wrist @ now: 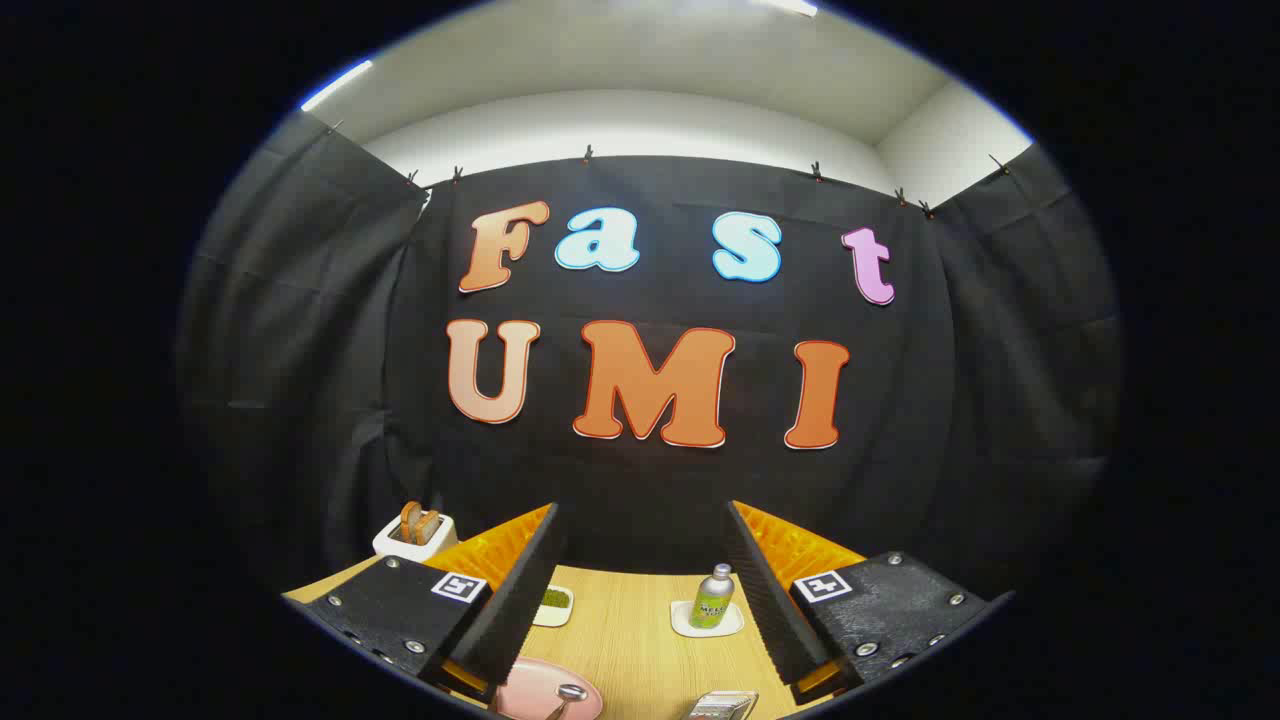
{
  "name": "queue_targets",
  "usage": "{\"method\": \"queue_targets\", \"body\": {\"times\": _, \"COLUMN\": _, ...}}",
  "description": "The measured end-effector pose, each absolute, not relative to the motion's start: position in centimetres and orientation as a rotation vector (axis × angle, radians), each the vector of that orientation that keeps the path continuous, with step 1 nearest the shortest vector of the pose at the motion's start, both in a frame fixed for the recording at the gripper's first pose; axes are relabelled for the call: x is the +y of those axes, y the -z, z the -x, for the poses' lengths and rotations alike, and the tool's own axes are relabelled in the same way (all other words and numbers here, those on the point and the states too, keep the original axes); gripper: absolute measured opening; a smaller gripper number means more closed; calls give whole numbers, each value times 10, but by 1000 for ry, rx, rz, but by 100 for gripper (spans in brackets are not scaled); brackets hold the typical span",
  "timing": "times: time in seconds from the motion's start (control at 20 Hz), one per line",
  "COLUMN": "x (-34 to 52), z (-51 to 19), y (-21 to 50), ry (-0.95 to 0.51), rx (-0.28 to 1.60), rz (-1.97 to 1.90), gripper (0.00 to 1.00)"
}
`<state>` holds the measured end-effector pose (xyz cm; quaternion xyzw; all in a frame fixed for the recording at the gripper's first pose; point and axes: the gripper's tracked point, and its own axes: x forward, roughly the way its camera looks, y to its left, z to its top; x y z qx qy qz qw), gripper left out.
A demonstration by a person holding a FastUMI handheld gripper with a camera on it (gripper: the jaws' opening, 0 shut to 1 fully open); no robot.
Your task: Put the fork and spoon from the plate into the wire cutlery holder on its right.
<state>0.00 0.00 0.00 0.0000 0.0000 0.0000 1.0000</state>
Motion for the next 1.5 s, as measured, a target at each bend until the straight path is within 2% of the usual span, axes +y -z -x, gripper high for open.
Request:
{"method": "queue_targets", "body": {"times": 0.55, "x": 9, "z": 3, "y": 7, "ry": -83, "rx": 1, "rz": -12, "gripper": 98}}
{"method": "queue_targets", "body": {"times": 1.5, "x": 28, "z": -3, "y": 23, "ry": -115, "rx": 11, "rz": -22, "gripper": 98}}
